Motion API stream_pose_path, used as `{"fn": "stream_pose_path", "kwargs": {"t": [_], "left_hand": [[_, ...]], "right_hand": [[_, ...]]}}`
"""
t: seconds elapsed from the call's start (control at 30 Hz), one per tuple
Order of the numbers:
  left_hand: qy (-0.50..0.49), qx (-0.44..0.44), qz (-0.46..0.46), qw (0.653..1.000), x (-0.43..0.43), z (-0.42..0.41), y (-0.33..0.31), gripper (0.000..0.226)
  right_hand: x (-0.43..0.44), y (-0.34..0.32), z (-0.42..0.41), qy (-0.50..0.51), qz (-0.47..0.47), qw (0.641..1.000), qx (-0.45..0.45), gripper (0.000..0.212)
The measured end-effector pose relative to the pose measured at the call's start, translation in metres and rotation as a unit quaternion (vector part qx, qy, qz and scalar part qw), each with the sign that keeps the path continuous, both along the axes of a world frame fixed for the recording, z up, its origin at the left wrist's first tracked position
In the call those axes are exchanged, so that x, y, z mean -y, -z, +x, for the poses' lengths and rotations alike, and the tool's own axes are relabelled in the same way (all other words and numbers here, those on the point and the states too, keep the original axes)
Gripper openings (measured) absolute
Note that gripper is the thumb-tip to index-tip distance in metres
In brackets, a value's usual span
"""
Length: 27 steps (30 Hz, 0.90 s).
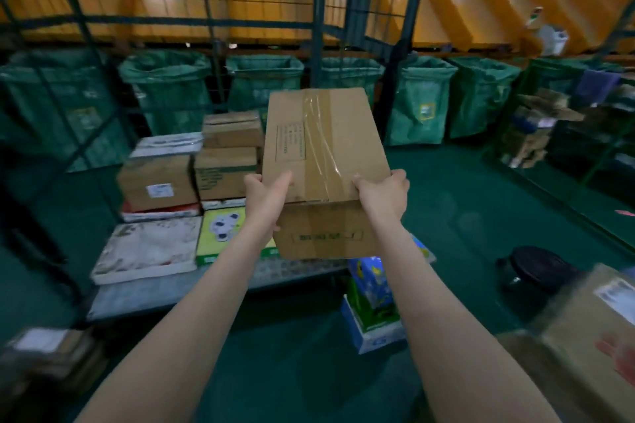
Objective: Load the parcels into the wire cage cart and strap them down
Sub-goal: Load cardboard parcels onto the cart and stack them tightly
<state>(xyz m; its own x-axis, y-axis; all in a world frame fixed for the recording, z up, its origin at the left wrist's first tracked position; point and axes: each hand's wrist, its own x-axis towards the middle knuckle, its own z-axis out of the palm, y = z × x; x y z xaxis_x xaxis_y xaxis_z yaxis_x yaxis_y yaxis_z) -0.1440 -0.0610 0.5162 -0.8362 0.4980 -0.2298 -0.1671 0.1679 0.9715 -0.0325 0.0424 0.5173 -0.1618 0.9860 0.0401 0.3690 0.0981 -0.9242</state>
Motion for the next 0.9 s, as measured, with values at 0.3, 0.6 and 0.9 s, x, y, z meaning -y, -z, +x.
{"fn": "stream_pose_path", "kwargs": {"t": [0.3,0.6,0.9], "left_hand": [[-0.035,0.009,-0.016,0.999,-0.004,-0.117,0.025,0.048],[-0.032,0.010,-0.038,0.999,-0.092,-0.205,0.053,0.052],[-0.056,0.078,-0.044,0.994,-0.191,-0.285,0.088,0.056]], "right_hand": [[-0.015,0.028,-0.129,-0.030,-0.034,0.999,0.013,0.063],[-0.110,0.064,-0.219,-0.042,-0.078,0.996,0.035,0.063],[-0.212,0.101,-0.300,-0.070,-0.101,0.989,0.081,0.067]]}}
